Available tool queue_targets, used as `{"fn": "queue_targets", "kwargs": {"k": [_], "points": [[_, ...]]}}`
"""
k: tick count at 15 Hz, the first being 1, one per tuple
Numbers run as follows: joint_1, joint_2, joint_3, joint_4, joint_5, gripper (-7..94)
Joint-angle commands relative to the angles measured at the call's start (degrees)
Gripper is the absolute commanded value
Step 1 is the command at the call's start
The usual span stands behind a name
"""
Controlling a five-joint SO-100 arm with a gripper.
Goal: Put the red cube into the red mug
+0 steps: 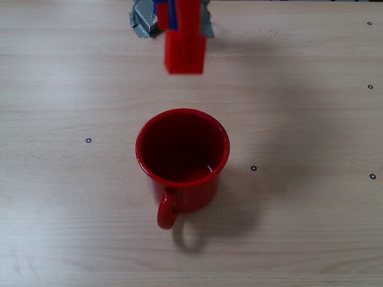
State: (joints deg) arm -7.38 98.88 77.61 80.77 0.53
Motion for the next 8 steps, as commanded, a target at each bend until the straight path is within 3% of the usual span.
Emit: {"fn": "queue_targets", "kwargs": {"k": [1,8], "points": [[0.4,0.8,1.8,-4.4,1.3,0],[-2.2,-6.6,4.0,-13.8,7.7,0]]}}
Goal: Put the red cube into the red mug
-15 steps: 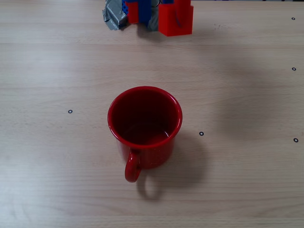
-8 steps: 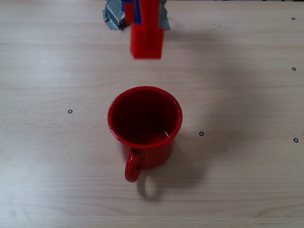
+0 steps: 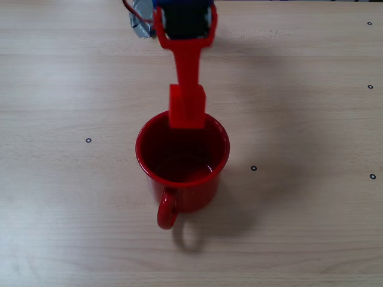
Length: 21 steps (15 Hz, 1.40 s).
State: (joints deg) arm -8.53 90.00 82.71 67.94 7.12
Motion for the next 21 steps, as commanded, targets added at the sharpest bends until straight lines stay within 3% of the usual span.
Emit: {"fn": "queue_targets", "kwargs": {"k": [1,9,10,11,13,15,21], "points": [[-1.3,1.8,-0.6,-1.8,1.2,0],[-1.3,0.8,1.6,-2.6,1.5,0],[-1.2,1.0,2.1,-2.2,1.7,7],[-1.2,1.1,2.3,-1.1,0.3,30],[-1.1,1.7,2.8,-0.1,0.0,45],[-0.9,2.0,3.3,-0.5,0.3,50],[-0.9,2.6,3.4,-1.7,0.8,50]]}}
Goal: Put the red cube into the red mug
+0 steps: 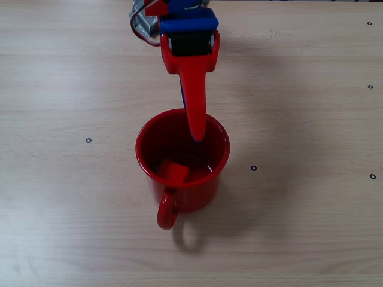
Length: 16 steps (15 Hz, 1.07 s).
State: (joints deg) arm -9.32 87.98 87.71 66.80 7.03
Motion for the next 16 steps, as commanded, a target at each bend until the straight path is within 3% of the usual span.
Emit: {"fn": "queue_targets", "kwargs": {"k": [1,3,4,6,7,12,16], "points": [[-0.2,4.8,-1.6,-0.6,1.0,49],[-0.2,5.4,-1.7,-0.9,1.0,47],[-0.2,5.7,-1.8,-0.9,1.3,42],[-0.5,6.8,-2.1,-2.0,1.1,17],[-0.7,7.5,-2.2,-3.1,1.4,0],[-0.7,17.1,-1.0,-1.8,1.5,0],[-1.0,38.2,13.2,-1.4,1.1,0]]}}
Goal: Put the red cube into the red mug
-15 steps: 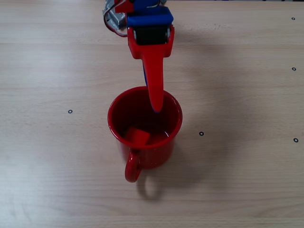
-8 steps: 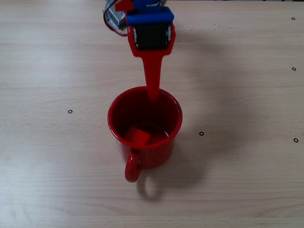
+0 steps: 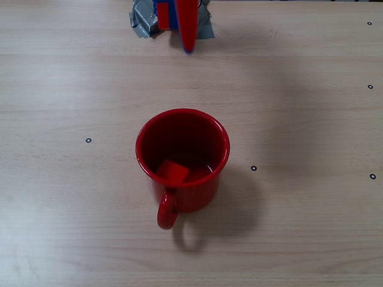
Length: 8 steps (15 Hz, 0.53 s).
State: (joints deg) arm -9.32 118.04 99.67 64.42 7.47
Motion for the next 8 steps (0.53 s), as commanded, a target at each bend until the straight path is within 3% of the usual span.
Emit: {"fn": "queue_targets", "kwargs": {"k": [1,8], "points": [[-1.0,15.2,7.3,1.0,0.7,0],[-0.9,61.3,56.8,-6.6,4.4,0]]}}
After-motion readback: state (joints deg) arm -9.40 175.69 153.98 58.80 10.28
